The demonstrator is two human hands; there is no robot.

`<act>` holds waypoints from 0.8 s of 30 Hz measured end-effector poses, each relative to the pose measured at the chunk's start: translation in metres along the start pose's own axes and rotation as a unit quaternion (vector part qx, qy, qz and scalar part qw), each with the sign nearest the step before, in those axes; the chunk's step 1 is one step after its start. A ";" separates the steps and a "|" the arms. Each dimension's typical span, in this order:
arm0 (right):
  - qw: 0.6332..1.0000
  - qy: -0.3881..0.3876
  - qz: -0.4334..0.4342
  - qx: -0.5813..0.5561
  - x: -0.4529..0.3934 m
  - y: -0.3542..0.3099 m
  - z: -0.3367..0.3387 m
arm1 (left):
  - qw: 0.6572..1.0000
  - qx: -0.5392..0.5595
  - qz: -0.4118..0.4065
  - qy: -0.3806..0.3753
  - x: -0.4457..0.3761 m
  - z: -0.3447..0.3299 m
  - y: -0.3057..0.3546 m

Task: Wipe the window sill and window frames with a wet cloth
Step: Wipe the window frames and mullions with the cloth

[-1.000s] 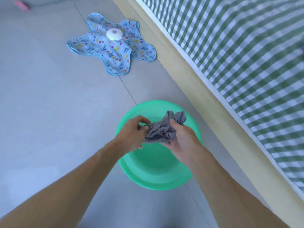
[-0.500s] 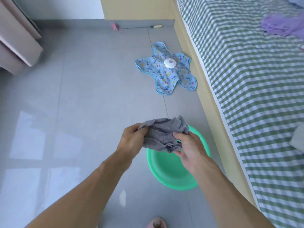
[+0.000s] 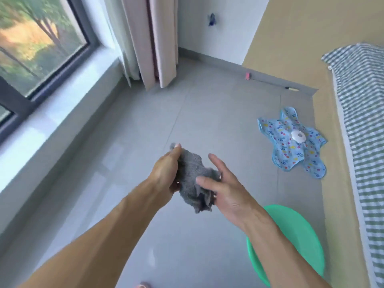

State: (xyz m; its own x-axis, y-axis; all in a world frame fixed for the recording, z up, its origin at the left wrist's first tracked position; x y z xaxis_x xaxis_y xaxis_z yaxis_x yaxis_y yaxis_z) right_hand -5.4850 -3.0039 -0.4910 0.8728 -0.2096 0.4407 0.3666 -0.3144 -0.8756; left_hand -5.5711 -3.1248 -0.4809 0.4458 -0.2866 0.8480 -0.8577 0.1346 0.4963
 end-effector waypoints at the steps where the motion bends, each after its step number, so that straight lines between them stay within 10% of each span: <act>1: 0.996 -0.022 0.017 0.081 -0.003 -0.007 -0.022 | 1.000 0.007 0.004 0.005 0.005 0.022 0.007; 4: 0.953 -0.046 0.088 0.288 -0.024 -0.031 -0.085 | 0.999 0.032 -0.013 0.024 0.026 0.100 0.029; 9: 0.943 -0.080 0.064 0.317 -0.048 -0.042 -0.177 | 0.983 0.113 -0.080 0.121 0.076 0.208 0.057; 14: 0.851 -0.261 0.121 0.439 -0.059 -0.083 -0.289 | 0.901 -0.216 -0.070 0.369 0.113 0.295 0.069; 18: 0.762 -0.405 0.111 0.493 -0.067 -0.106 -0.353 | 0.978 -0.176 -0.102 0.056 0.105 0.286 0.074; 20: 0.786 -0.401 0.107 0.459 -0.087 -0.122 -0.372 | 0.988 -0.120 -0.090 -0.027 0.105 0.282 0.077; 24: 0.957 -0.225 -0.008 0.183 -0.140 -0.133 -0.373 | 0.984 0.134 -0.109 -0.038 0.111 0.288 0.115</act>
State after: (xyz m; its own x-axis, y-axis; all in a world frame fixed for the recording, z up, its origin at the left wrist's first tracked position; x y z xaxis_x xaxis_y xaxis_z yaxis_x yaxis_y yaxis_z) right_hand -5.7763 -3.2782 -0.3621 0.8860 0.2376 0.3982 0.3985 0.0492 -0.9159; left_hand -5.6941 -3.4140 -0.3830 0.6154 -0.3520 0.7053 -0.7848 -0.1904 0.5897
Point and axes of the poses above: each hand's wrist, its own x-axis away from the middle knuckle, its own z-axis out of the back of the hand, y = z × x, the point moved 6 cm from there along -x, towards the middle knuckle, and after that the axes turned 12 degrees about z, right-handed, at the moved point
